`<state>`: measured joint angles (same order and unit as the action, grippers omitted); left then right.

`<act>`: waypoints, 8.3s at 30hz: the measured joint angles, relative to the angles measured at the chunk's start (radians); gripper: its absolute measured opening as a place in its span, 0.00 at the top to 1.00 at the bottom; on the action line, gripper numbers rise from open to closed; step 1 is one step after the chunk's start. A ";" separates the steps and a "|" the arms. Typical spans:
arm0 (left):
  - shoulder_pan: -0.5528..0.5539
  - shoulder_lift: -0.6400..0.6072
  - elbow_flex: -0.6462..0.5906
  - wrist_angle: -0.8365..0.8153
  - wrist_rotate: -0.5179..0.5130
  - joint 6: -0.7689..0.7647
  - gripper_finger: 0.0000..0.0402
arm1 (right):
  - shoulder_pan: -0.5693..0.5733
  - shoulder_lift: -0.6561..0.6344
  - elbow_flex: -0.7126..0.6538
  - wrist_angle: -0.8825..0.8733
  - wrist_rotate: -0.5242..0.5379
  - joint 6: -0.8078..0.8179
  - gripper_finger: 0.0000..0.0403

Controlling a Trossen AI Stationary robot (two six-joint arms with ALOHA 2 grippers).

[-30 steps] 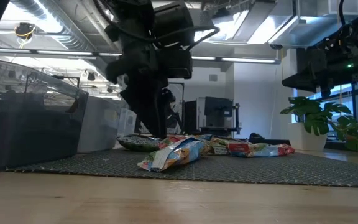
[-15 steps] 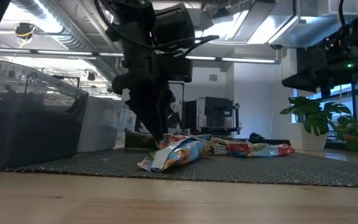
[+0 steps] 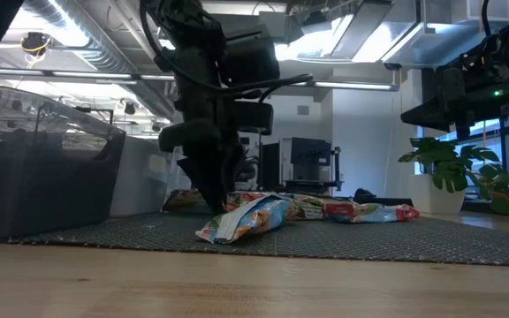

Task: Pick and place Granola Bars by type
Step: Put the blue granola bar into the gray bin, then put the red granola bar into the black bin

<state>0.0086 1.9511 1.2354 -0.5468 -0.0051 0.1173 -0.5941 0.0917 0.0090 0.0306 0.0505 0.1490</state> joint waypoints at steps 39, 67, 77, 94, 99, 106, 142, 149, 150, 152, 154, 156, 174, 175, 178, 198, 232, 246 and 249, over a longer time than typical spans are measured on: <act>-0.017 0.000 0.000 -0.001 -0.030 -0.051 0.84 | 0.000 0.000 0.000 0.000 0.000 0.000 0.87; -0.015 -0.104 0.239 -0.338 -0.034 0.002 0.84 | 0.000 0.000 0.000 0.000 -0.001 0.003 0.87; -0.011 -0.359 0.087 -0.363 -0.090 -0.100 0.84 | 0.000 0.006 0.000 0.000 -0.001 0.004 0.87; -0.014 -0.632 -0.393 -0.219 -0.064 -0.358 0.83 | 0.000 0.011 0.000 0.000 0.000 0.004 0.87; -0.014 -0.632 -0.444 -0.173 -0.025 -0.370 0.84 | 0.000 0.011 0.000 0.000 0.000 0.004 0.87; -0.013 -0.631 -0.460 -0.154 -0.030 -0.369 0.83 | 0.000 0.011 0.000 -0.001 0.000 0.003 0.87; -0.013 -0.631 -0.309 -0.156 -0.056 -0.339 0.63 | 0.000 0.011 0.000 0.000 0.000 -0.003 0.87; -0.013 -0.631 -0.274 -0.091 -0.055 -0.339 0.64 | 0.000 0.011 0.000 0.000 0.000 -0.029 0.87; -0.013 -0.631 -0.274 -0.087 -0.055 -0.339 0.64 | 0.000 0.011 0.000 0.000 0.000 -0.030 0.87; -0.013 -0.631 -0.274 -0.072 -0.055 -0.341 0.64 | 0.000 0.011 0.000 0.000 0.000 -0.030 0.87; -0.013 -0.631 -0.274 -0.052 -0.055 -0.343 0.63 | 0.000 0.011 0.000 0.000 0.000 -0.030 0.87; -0.013 -0.631 -0.274 -0.013 -0.055 -0.343 0.63 | 0.000 0.011 0.000 0.000 0.000 -0.030 0.87; -0.013 -0.631 -0.274 0.233 -0.177 -0.106 0.64 | 0.001 0.011 0.000 0.000 0.000 -0.030 0.87; -0.013 -0.631 -0.274 0.233 -0.177 -0.093 0.64 | 0.001 0.011 0.000 0.000 0.000 -0.030 0.87; -0.013 -0.631 -0.274 0.233 -0.177 -0.085 0.64 | 0.001 0.011 0.000 0.000 0.000 -0.030 0.87; 0.134 -0.652 -0.273 0.260 -0.030 0.037 0.64 | 0.001 0.011 0.000 0.003 0.016 -0.084 0.87; -0.001 -0.388 -0.214 0.501 -0.019 -0.103 0.64 | 0.001 0.012 0.000 0.018 0.027 0.005 0.87; -0.112 -0.074 0.062 0.193 -0.030 -0.229 0.64 | 0.001 0.013 0.000 0.003 0.026 0.007 0.87; -0.113 -0.037 0.071 0.187 -0.032 -0.258 0.64 | 0.000 0.013 0.000 0.003 0.026 0.008 0.87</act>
<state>-0.1040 1.9140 1.3064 -0.3598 -0.0372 -0.1405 -0.5937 0.1047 0.0093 0.0338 0.0765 0.1566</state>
